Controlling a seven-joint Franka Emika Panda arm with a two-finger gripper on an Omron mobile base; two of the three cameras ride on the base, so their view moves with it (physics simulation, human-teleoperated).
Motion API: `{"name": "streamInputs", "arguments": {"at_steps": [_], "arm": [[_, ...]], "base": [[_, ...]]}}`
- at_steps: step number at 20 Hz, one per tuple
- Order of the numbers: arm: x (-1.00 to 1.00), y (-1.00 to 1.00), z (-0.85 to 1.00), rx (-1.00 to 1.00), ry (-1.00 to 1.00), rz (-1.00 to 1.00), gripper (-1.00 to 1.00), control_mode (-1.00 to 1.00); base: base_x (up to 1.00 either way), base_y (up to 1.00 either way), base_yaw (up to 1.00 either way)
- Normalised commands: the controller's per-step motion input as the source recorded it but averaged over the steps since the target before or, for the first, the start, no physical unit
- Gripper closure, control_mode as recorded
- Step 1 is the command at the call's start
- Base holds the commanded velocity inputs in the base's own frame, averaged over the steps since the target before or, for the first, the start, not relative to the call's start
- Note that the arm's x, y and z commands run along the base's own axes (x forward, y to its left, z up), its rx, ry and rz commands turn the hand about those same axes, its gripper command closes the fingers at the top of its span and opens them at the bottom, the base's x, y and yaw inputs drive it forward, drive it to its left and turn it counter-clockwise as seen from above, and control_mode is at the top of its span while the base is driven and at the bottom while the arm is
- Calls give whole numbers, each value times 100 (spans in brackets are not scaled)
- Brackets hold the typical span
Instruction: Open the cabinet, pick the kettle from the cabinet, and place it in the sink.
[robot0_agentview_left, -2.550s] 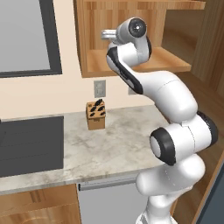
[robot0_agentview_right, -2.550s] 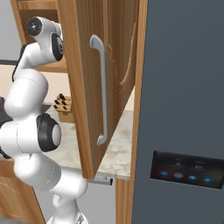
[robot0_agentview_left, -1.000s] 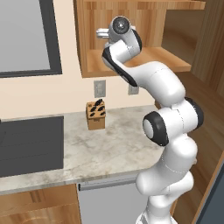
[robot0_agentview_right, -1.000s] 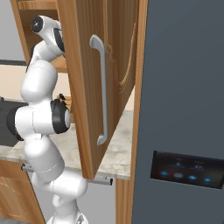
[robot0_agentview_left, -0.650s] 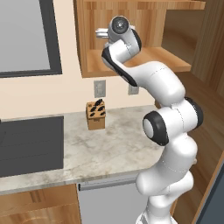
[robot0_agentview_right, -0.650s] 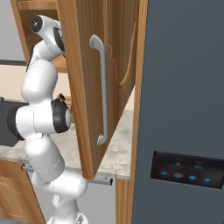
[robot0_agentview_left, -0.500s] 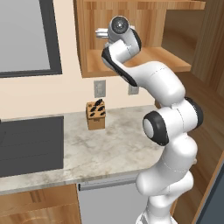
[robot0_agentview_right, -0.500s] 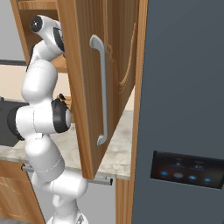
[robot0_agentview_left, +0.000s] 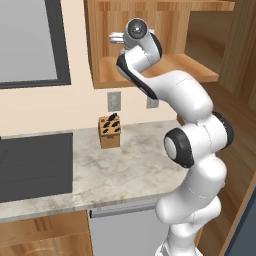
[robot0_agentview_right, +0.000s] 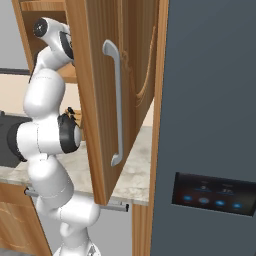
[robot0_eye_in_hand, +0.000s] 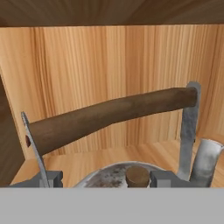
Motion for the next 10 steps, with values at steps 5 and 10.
{"name": "streamInputs", "arguments": {"at_steps": [5,10], "arm": [[-25,0,0,0,-7,0,100,-100],[-29,0,0,0,-6,-2,100,-100]], "base": [[0,0,0],[0,0,0]]}}
